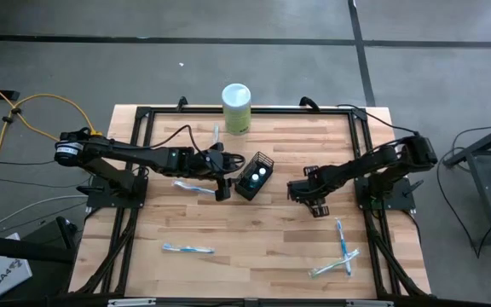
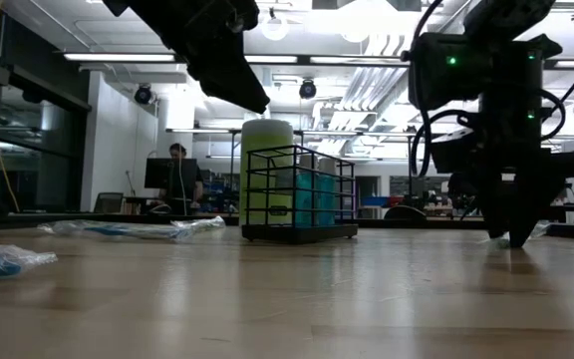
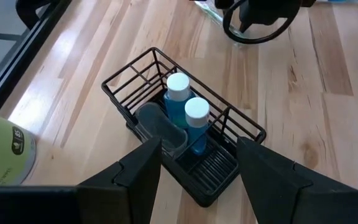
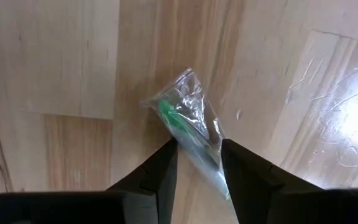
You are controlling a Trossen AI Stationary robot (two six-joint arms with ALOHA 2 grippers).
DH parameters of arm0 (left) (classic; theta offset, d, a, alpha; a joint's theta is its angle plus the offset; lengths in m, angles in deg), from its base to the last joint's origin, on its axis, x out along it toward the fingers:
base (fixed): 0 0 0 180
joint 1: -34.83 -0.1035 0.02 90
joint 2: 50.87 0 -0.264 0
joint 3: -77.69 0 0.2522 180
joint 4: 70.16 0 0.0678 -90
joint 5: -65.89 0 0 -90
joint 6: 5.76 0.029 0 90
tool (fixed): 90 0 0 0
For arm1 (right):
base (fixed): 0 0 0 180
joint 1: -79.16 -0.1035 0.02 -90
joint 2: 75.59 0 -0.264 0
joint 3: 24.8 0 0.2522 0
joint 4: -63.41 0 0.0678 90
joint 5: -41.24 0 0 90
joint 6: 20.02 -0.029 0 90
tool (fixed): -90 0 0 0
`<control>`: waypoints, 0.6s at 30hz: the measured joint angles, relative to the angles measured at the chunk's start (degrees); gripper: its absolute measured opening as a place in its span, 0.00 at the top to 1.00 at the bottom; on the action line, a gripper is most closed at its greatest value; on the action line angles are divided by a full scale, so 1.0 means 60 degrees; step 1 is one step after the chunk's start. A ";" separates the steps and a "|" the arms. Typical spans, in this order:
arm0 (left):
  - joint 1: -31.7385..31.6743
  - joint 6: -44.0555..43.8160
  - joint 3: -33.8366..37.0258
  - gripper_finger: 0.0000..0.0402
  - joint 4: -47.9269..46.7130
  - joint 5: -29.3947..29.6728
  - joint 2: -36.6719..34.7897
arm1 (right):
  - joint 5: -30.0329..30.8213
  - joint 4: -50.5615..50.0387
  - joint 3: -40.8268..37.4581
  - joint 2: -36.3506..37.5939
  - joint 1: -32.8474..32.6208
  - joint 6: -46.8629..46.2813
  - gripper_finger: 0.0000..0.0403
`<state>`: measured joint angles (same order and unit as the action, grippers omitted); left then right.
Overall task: Pick & Place toothbrushing station
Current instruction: Put the top right green toothbrush into the right section of the black wire organizer
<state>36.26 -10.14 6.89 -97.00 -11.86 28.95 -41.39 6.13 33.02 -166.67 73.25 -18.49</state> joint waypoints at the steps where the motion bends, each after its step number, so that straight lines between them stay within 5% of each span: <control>1: 0.0000 -0.0002 0.0000 0.50 0.0000 0.0000 0.0000 | -0.0006 -0.0004 0.0000 -0.0016 0.0004 -0.0014 0.71; 11: 0.0000 0.0002 0.0000 0.50 0.0004 -0.0007 0.0000 | -0.0081 -0.0133 -0.0029 0.0068 0.0000 -0.0242 0.96; 18: 0.0000 0.0006 0.0000 0.50 0.0004 -0.0007 0.0000 | -0.0048 -0.0200 -0.0029 0.0068 0.0000 0.0026 0.97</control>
<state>36.26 -10.10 6.89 -96.98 -11.91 28.95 -41.67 4.93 32.84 -166.26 73.25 -18.34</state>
